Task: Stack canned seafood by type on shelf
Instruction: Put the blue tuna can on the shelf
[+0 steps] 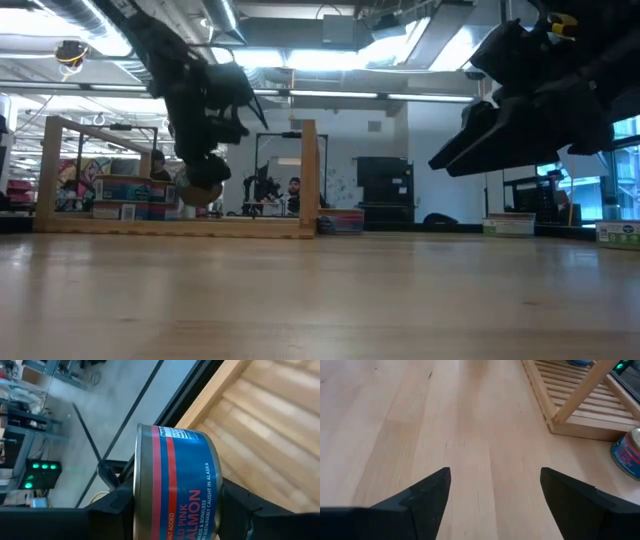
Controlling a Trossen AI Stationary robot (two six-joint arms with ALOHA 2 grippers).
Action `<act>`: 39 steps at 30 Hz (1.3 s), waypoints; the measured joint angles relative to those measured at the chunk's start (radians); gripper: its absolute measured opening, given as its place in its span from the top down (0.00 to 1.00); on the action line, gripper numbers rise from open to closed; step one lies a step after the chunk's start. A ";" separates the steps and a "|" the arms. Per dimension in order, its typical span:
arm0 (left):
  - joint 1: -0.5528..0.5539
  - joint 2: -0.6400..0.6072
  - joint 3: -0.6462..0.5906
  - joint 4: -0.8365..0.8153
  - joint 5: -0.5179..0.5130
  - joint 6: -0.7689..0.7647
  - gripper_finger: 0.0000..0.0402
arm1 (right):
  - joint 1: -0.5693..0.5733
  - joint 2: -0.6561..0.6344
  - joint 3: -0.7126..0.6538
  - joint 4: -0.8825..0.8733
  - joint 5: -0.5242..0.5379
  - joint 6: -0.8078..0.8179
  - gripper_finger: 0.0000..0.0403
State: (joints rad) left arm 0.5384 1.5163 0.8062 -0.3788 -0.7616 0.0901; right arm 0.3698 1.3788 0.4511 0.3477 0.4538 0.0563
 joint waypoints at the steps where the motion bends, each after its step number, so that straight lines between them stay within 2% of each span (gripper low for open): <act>1: 0.008 0.014 0.000 0.011 0.000 0.007 0.54 | 0.000 0.000 0.000 0.000 0.001 0.000 0.24; 14: 0.049 0.160 0.002 0.088 -0.010 0.110 0.52 | 0.000 0.000 0.000 0.000 0.006 0.003 0.24; 39: 0.059 0.158 0.009 0.079 0.012 0.119 0.51 | 0.000 0.000 0.000 -0.005 0.006 -0.001 0.24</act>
State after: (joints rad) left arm 0.5976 1.6745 0.8154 -0.3000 -0.7494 0.2095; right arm 0.3702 1.3788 0.4511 0.3427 0.4596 0.0551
